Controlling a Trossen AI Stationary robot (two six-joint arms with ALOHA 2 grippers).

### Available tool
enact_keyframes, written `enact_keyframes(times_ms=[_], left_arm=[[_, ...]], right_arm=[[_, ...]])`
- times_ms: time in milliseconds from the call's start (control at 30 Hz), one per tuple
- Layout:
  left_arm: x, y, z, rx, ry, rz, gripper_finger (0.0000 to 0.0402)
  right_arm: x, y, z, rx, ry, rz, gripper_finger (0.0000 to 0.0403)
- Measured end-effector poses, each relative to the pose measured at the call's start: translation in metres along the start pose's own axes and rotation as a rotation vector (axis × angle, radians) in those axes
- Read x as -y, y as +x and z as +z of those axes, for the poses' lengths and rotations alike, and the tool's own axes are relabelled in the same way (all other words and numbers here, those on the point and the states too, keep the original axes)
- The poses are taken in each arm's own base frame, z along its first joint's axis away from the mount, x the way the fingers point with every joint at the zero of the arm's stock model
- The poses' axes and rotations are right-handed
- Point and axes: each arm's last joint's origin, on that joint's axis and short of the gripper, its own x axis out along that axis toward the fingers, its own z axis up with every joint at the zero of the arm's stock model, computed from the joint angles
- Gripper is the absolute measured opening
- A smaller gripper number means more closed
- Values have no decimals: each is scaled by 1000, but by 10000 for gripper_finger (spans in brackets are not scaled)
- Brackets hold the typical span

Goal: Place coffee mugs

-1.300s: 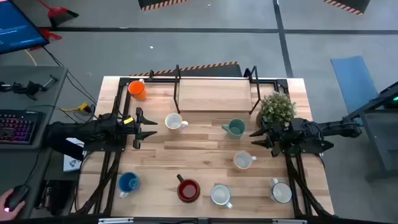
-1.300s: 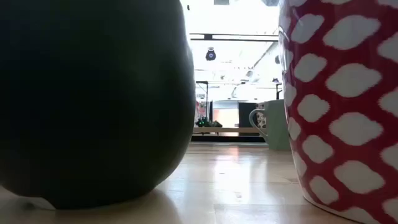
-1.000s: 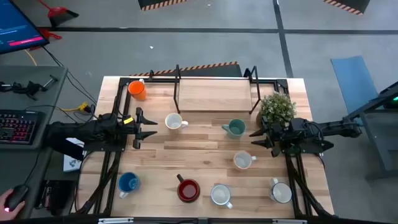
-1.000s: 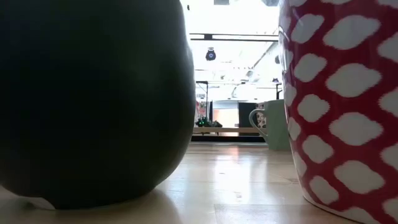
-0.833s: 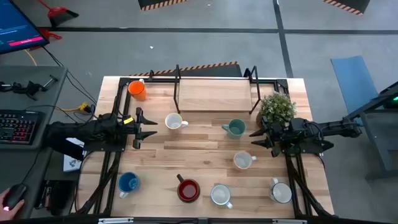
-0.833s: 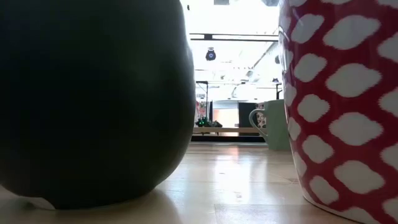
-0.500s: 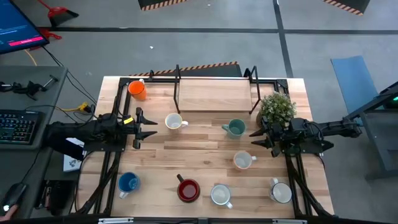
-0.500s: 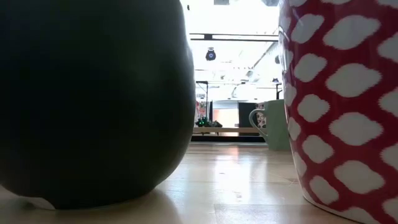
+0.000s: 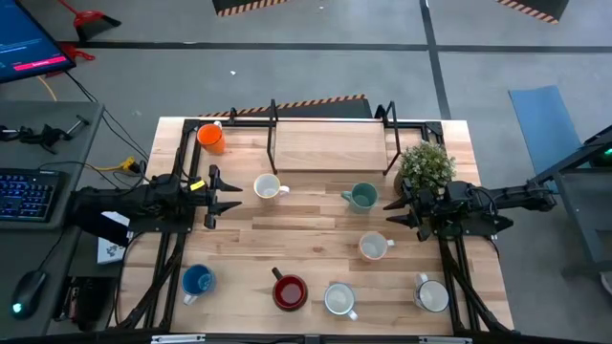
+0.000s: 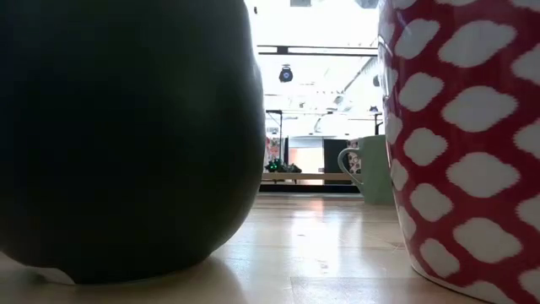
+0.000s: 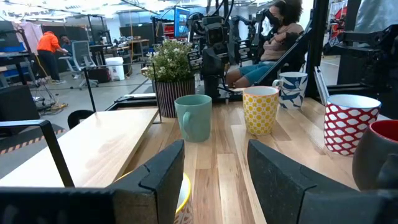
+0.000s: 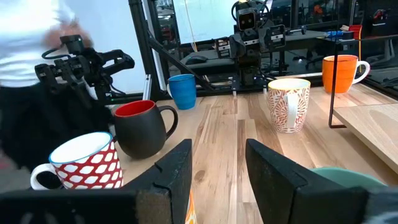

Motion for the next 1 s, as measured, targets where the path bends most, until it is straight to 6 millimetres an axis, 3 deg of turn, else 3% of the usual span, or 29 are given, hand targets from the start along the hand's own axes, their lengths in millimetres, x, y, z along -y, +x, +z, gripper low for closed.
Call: enact_keyframes(times_ms=[867, 1000], left_arm=[[0, 0, 0, 1, 24, 1, 168], [0, 0, 0, 1, -72, 0, 168]], right_arm=[[0, 0, 0, 0, 0, 0, 135], [0, 0, 0, 0, 0, 0, 135]])
